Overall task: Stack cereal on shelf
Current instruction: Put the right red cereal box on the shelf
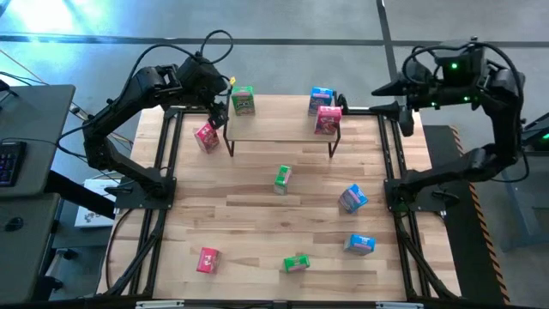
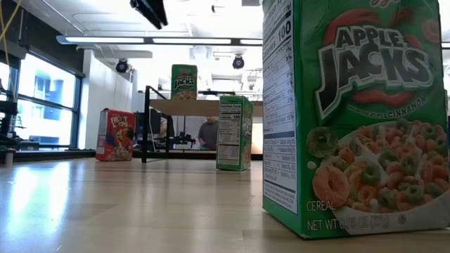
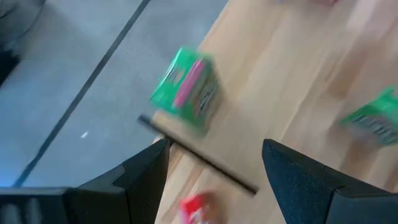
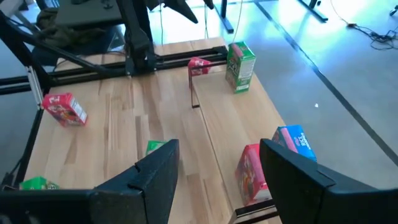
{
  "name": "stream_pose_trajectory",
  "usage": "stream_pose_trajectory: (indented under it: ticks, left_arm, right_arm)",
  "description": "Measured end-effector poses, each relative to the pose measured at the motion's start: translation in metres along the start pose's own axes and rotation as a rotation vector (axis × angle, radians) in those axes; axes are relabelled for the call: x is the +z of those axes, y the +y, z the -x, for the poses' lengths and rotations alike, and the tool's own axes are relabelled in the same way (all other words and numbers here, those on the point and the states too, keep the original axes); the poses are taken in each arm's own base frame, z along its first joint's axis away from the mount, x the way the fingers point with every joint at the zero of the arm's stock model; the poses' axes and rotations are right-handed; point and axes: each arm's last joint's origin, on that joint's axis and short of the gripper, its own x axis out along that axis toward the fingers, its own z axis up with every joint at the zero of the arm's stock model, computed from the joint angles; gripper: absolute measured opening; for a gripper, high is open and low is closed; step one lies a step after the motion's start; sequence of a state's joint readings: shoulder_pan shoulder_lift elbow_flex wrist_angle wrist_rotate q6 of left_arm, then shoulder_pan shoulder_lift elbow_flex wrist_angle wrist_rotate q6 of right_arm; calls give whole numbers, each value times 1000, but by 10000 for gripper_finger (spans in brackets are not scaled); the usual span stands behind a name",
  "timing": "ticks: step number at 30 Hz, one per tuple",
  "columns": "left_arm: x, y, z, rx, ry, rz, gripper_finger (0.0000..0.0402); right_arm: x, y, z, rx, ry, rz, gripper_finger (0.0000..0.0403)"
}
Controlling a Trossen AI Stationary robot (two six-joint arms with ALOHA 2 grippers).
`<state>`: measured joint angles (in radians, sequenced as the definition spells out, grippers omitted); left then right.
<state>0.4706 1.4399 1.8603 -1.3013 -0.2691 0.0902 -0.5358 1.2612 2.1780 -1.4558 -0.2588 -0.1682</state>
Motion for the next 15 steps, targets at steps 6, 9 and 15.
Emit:
stream_pose_trajectory:
  ticks: [6, 9, 15]
  left_arm:
    - [13, -2, 1, -88, -137, -19, 248]
    - [15, -2, 1, -89, -167, -18, 248]
    - [23, -3, -1, -105, -222, -12, 248]
  right_arm:
    - [-7, 1, -3, 9, 22, -40, 216]
    - [-18, 2, -13, 8, 12, -53, 216]
    - [-50, 3, -28, -6, -27, -100, 216]
